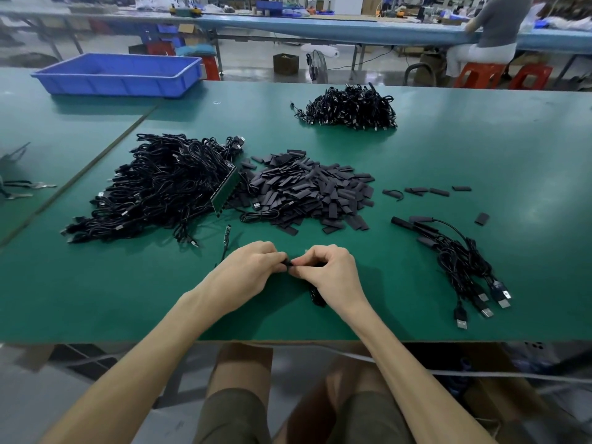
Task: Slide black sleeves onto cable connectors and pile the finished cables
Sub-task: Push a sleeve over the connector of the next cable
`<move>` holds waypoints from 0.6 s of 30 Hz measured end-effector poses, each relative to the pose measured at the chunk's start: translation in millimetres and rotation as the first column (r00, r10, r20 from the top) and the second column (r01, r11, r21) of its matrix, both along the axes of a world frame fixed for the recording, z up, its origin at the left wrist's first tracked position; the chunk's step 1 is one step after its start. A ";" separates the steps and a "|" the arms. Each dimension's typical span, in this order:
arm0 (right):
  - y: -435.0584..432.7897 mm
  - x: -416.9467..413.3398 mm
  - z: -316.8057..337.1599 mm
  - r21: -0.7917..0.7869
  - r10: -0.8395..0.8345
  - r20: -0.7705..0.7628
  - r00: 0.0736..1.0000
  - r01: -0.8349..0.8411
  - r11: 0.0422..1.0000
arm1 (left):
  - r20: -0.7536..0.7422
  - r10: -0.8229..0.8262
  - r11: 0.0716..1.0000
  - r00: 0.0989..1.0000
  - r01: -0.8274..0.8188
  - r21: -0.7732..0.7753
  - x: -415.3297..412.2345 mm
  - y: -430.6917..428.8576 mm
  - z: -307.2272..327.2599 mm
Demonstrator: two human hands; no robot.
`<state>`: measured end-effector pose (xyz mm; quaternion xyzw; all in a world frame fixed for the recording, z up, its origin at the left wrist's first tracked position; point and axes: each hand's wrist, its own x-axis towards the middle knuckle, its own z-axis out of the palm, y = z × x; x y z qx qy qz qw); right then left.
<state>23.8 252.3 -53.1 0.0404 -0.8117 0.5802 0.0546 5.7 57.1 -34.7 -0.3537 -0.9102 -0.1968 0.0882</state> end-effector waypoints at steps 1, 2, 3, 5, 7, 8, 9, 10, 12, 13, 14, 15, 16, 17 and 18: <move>0.0 0.1 0.2 -0.005 0.001 0.002 1.000 -0.001 1.000 | -0.030 -0.003 1.000 1.000 0.002 -0.021 0.8 0.3 -0.1; -0.1 0.3 0.6 -0.010 0.004 0.004 1.000 -0.004 1.000 | -0.055 -0.006 0.999 0.998 0.004 -0.036 1.7 0.6 -0.2; -0.1 0.4 0.9 -0.016 0.009 0.006 1.000 -0.009 1.000 | -0.072 -0.008 0.999 0.997 0.005 -0.044 2.8 0.8 0.0; 0.1 0.4 1.2 -0.032 0.017 0.011 1.000 -0.017 0.999 | -0.090 -0.010 0.999 0.996 0.006 -0.047 5.0 1.0 0.4; 0.4 0.1 1.0 -0.031 0.021 0.013 1.000 -0.021 0.999 | -0.096 -0.010 0.999 0.995 0.006 -0.038 5.3 1.1 0.5; 0.5 -0.3 0.8 -0.029 0.024 0.014 1.000 -0.023 0.999 | -0.094 -0.008 0.999 0.996 0.005 -0.035 5.1 1.0 0.5; 0.5 -0.6 0.5 -0.027 0.025 0.014 1.000 -0.024 0.999 | -0.092 -0.006 0.999 0.996 0.003 -0.034 4.8 1.0 0.6; 0.7 -0.9 0.2 -0.025 0.023 0.011 1.000 -0.023 0.999 | -0.091 -0.005 0.999 0.996 0.002 -0.035 4.7 1.2 0.8; 0.8 -1.1 0.0 -0.018 0.022 0.005 1.000 -0.021 1.000 | -0.091 -0.006 0.999 0.996 0.002 -0.039 4.9 1.4 1.2; 0.9 -1.4 -0.2 -0.016 0.026 0.004 1.000 -0.026 1.000 | -0.090 -0.007 0.999 0.996 0.003 -0.041 5.0 1.2 1.2; 1.1 -1.5 -0.4 -0.017 0.030 0.003 1.000 -0.030 0.999 | -0.085 -0.008 0.999 0.996 0.004 -0.043 5.1 1.1 1.3; 1.4 -1.4 -0.7 -0.020 0.033 0.002 0.999 -0.033 0.999 | -0.077 -0.008 0.999 0.997 0.004 -0.046 5.0 1.0 1.3; 1.7 -1.2 -1.0 -0.023 0.035 0.003 0.999 -0.035 0.999 | -0.067 -0.007 0.999 0.998 0.004 -0.049 4.8 0.9 1.2; 1.9 -1.4 -1.3 -0.027 0.040 0.004 0.999 -0.040 0.999 | -0.057 -0.007 0.999 0.998 0.004 -0.050 4.6 0.9 1.2; 2.1 -1.5 -1.7 -0.030 0.045 0.007 0.999 -0.045 0.999 | -0.046 -0.008 0.999 0.999 0.006 -0.050 4.6 0.8 1.3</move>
